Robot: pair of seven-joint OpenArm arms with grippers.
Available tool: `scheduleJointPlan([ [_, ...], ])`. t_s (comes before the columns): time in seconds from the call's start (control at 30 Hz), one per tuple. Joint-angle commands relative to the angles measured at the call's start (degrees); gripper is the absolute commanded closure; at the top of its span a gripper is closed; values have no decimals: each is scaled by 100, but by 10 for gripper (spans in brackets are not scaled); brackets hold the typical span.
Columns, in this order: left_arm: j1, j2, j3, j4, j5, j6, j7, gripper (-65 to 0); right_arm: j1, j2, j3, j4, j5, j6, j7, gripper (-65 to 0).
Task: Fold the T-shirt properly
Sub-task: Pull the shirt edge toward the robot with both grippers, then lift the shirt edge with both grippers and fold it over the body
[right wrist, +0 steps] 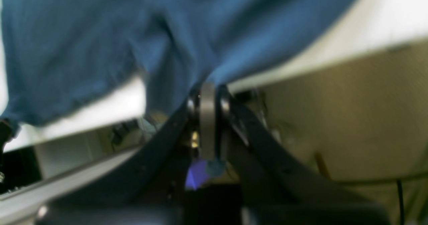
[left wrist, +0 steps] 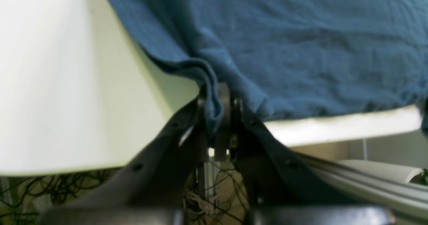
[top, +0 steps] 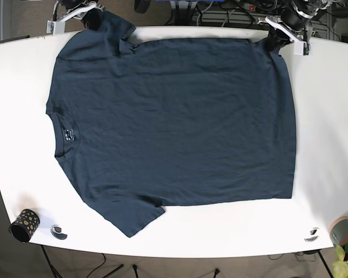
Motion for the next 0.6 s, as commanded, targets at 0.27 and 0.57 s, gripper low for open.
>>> scheduleJointPlan([
  [0.27, -962, -52, -112, 341, -33, -51, -137, 0, 527, 254, 47, 221, 229, 89, 54, 0],
  [0.57, -1736, -43, -59, 174, -42, -42, 293, 0, 1432, 448, 12, 177, 203, 37, 27, 0],
])
